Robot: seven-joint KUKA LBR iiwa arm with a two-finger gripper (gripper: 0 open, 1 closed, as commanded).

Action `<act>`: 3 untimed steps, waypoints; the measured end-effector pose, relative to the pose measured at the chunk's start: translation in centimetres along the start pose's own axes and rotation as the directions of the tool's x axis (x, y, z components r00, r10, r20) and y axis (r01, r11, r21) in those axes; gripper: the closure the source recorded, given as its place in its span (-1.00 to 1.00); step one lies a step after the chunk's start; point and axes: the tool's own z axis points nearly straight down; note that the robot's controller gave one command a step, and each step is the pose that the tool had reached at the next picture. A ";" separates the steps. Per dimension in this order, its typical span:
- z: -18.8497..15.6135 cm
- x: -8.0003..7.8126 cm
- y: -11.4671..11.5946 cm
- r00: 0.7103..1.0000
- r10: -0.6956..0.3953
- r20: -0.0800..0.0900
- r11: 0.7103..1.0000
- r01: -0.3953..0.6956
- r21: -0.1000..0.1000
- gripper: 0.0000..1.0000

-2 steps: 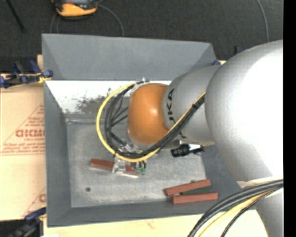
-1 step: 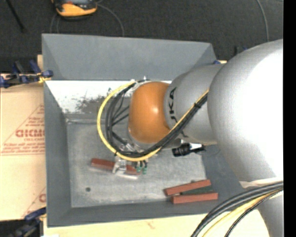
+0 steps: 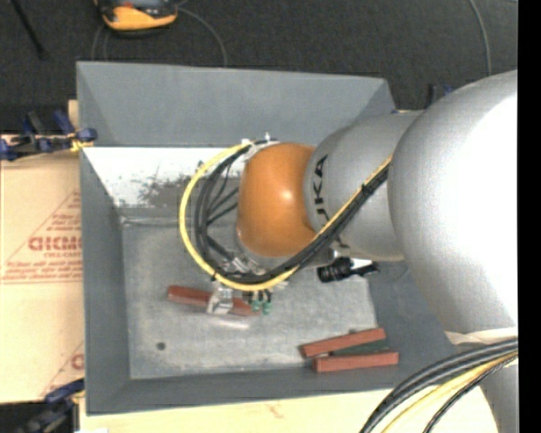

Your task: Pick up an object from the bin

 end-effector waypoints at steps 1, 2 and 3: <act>-1.3 0.0 0.0 1.000 0.000 0.000 1.000 0.000 0.000 1.00; -2.4 -0.1 0.0 1.000 -0.001 0.004 1.000 0.001 -0.001 1.00; -3.0 -0.1 0.0 1.000 -0.001 0.003 1.000 0.001 -0.001 1.00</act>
Offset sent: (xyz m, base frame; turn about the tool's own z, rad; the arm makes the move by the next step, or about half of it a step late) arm -0.0001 -0.0001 0.0273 0.0000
